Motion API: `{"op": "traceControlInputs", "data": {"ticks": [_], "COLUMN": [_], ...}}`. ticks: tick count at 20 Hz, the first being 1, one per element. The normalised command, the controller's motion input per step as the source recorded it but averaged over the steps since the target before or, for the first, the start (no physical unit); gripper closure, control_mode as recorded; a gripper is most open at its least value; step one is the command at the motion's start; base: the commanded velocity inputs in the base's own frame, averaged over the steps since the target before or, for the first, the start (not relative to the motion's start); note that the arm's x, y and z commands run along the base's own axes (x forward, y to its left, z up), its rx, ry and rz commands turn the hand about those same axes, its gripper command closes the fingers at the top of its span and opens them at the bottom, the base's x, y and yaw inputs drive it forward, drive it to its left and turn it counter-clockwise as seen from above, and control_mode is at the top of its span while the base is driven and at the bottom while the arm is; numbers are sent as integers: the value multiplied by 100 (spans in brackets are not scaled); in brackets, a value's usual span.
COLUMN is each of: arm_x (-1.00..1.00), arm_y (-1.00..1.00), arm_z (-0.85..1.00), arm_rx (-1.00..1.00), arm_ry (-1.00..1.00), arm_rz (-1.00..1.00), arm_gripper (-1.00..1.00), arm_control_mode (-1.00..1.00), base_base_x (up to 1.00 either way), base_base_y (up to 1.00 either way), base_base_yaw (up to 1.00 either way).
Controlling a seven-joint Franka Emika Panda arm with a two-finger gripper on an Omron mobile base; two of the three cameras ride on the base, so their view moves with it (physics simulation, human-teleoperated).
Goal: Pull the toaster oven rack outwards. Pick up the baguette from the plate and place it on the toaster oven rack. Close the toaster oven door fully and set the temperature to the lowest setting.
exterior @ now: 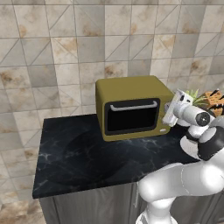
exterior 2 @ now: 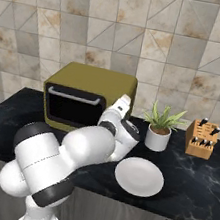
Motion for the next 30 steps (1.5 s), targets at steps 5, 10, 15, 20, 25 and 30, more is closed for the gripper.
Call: {"op": "traceControlInputs", "data": {"ticks": [5,10,15,20,25,30], "arm_x": [0,0,0,0,-1,0], "arm_y": [0,0,0,0,-10,-12], "arm_z": [-19,-22,-19,-22,-22,-20], "arm_rx": [-59,-60,-60,-59,-61,-63], "arm_ry": [-4,-5,-4,-10,-11,-6], "arm_rz": [67,64,63,64,64,61], "arm_gripper": [100,100,100,100,100,100], "arm_control_mode": [-100,-100,-100,-100,-100,-100], "base_base_x": [0,0,0,0,0,0], "base_base_y": [0,0,0,0,0,0], "base_base_yaw": [0,0,0,0,0,0]}}
